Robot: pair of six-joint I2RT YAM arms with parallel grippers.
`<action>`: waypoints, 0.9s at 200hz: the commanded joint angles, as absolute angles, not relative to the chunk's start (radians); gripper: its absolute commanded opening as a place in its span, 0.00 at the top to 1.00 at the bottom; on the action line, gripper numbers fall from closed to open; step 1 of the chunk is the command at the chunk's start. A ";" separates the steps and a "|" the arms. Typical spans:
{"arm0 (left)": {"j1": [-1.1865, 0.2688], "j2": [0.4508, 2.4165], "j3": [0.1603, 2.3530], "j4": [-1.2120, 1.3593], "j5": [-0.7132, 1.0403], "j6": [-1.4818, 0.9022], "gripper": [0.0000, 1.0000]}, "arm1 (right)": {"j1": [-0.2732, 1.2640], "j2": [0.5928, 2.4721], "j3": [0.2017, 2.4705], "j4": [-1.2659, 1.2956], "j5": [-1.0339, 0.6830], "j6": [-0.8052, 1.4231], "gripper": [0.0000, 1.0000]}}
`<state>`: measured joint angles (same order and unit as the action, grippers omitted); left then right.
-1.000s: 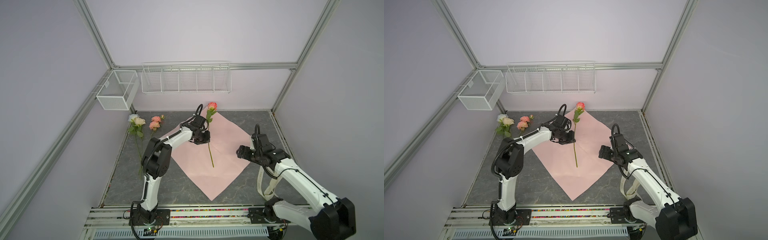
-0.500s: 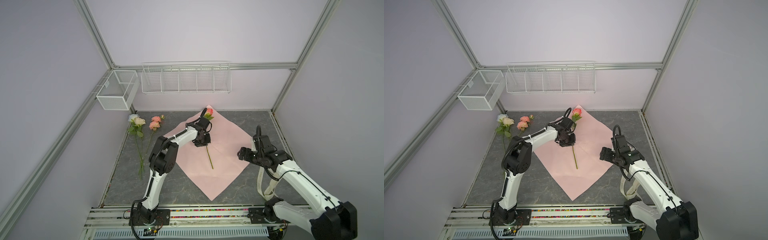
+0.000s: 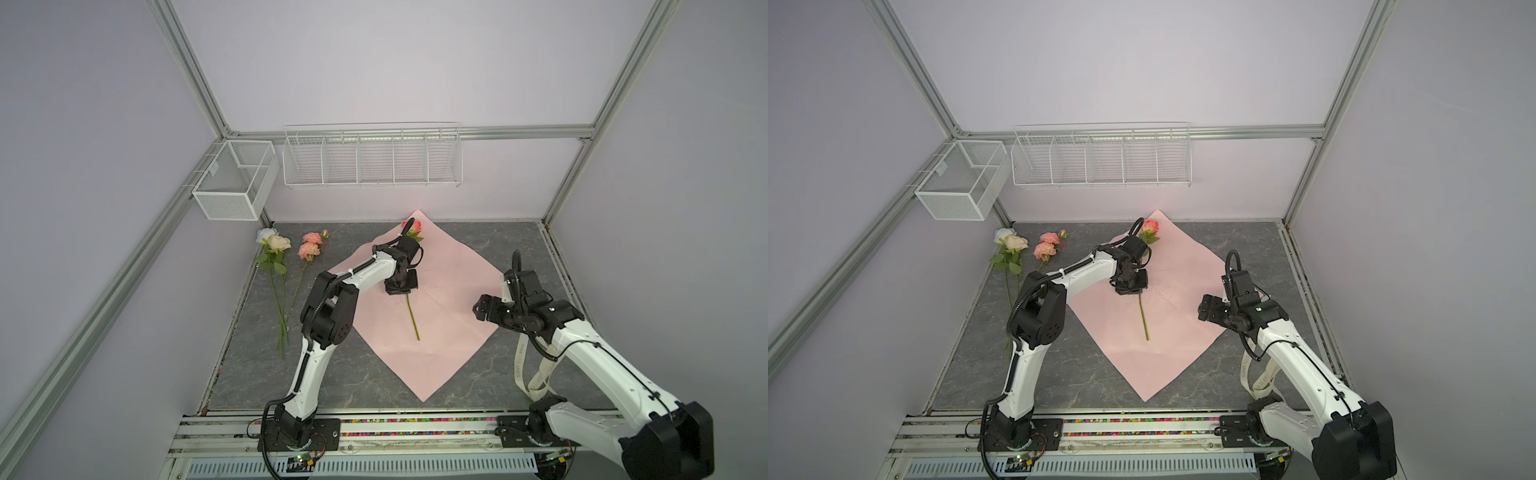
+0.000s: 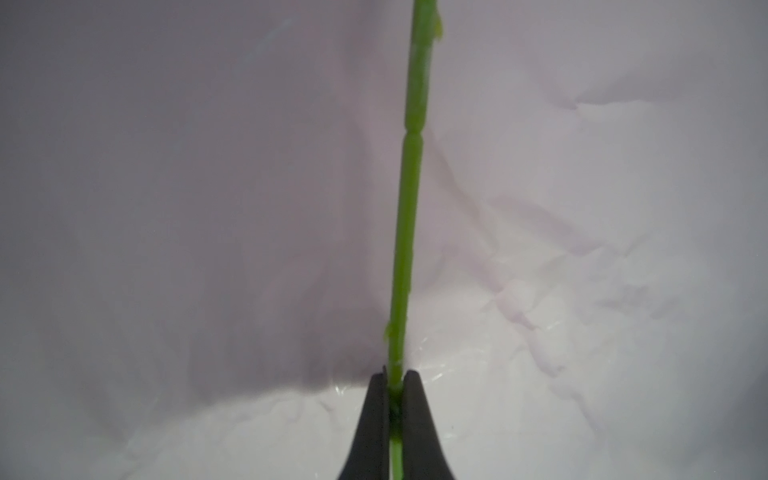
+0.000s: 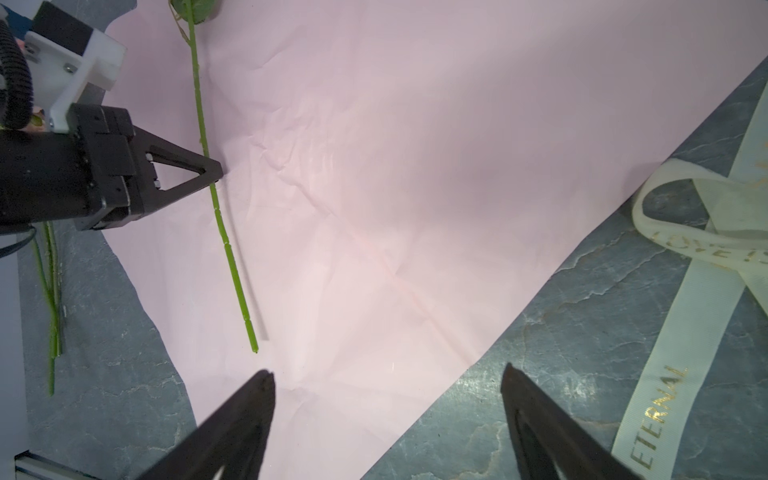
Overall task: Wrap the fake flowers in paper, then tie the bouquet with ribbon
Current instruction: 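Carry the pink rose onto the paper's center with the left gripper and release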
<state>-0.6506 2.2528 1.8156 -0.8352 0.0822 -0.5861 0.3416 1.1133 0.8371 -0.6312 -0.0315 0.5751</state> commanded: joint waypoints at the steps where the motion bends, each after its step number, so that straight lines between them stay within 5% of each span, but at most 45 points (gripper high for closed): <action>1: -0.636 2.252 1.827 -0.887 0.045 -0.547 1.00 | 0.335 1.127 0.819 -0.623 -0.060 0.571 0.12; 136: -0.626 2.287 1.832 -0.905 0.041 -0.495 1.00 | 0.335 1.137 0.818 -0.615 -0.068 0.587 0.12; 180: -0.626 2.237 1.807 -0.877 0.037 -0.478 0.73 | 0.335 1.134 0.815 -0.613 -0.067 0.593 0.12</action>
